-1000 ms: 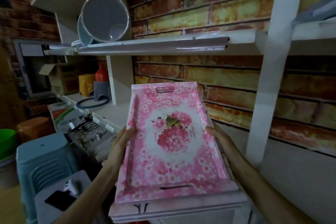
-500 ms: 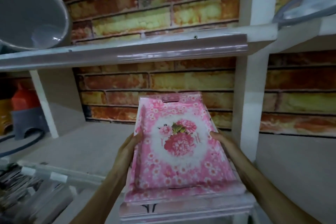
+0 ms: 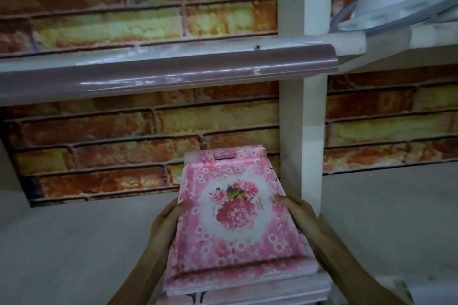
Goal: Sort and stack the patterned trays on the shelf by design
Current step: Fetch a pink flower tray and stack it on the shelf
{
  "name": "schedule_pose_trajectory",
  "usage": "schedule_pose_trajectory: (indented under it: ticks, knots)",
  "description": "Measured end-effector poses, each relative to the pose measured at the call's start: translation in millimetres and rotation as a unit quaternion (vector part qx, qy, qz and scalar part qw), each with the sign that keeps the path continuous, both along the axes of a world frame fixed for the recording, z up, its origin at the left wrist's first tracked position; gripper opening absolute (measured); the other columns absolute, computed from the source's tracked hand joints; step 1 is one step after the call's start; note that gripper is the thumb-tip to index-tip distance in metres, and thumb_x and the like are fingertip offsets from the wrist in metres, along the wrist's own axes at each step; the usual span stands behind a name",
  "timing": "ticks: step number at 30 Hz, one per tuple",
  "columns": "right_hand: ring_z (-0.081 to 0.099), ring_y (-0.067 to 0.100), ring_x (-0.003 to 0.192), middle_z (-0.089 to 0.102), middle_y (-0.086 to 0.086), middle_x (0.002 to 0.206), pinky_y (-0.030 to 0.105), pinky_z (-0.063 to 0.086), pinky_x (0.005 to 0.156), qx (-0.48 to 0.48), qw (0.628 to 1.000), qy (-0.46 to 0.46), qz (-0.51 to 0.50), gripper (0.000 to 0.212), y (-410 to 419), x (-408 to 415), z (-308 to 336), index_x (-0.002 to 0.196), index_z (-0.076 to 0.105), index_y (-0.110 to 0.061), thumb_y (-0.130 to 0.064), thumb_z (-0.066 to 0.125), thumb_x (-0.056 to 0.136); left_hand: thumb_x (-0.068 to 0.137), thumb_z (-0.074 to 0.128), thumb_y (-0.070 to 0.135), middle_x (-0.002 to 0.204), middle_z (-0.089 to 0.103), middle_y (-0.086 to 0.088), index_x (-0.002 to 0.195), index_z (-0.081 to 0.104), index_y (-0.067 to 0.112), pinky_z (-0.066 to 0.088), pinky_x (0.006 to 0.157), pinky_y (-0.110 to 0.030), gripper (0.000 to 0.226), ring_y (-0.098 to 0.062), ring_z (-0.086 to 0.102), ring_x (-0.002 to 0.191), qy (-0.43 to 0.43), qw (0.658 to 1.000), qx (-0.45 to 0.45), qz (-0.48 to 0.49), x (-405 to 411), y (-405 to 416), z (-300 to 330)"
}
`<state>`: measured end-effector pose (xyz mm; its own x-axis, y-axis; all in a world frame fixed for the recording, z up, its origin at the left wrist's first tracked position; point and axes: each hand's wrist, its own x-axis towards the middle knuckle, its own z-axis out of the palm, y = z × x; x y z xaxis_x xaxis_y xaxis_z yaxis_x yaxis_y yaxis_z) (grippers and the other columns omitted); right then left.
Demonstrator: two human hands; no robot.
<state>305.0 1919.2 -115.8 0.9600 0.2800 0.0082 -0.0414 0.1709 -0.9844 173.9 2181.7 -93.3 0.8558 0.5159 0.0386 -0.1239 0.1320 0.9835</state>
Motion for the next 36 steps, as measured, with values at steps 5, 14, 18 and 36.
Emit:
schedule_pose_trajectory:
  ticks: [5,14,18,36]
  knots:
    - [0.075,0.025,0.078,0.077,0.008,0.088,0.025,0.057,0.057,-0.005,1.0,0.007,-0.007,0.03,5.9,-1.1,-8.2,0.111,0.067,-0.015,-0.024,0.072,0.083,0.084,0.07,0.022,0.082,0.078,-0.006,0.106,0.073,0.016,0.056,0.055,-0.026,0.022,-0.021,0.075,0.07,0.003,1.0,-0.014,-0.001,15.2,9.3,-15.9]
    - [0.075,0.026,0.078,0.077,0.01,0.089,0.027,0.057,0.061,-0.015,0.999,0.032,-0.027,0.03,12.4,7.0,-14.3,0.108,0.069,-0.016,-0.026,0.075,0.08,0.089,0.064,0.024,0.073,0.077,0.002,0.101,0.07,0.019,0.054,0.048,-0.02,0.014,-0.012,0.074,0.063,0.013,0.999,-0.007,-0.034,27.4,13.4,-21.4]
    - [0.075,0.025,0.081,0.077,0.01,0.091,0.029,0.058,0.066,-0.018,0.999,0.04,-0.022,0.027,12.8,7.5,-18.4,0.106,0.069,-0.019,-0.029,0.074,0.081,0.091,0.061,0.024,0.073,0.077,0.008,0.106,0.068,0.018,0.052,0.046,-0.014,0.018,-0.004,0.072,0.061,0.016,0.999,0.002,-0.036,30.5,16.2,-26.6]
    - [0.075,0.021,0.084,0.077,0.005,0.092,0.039,0.058,0.087,-0.124,0.992,0.002,-0.024,0.033,10.2,13.9,-21.0,0.104,0.069,-0.02,-0.045,0.069,0.083,0.085,0.068,0.036,0.096,0.077,-0.005,0.111,0.07,0.019,0.056,0.066,-0.027,0.031,-0.018,0.075,0.081,0.063,0.997,0.022,-0.036,39.8,31.7,-39.0]
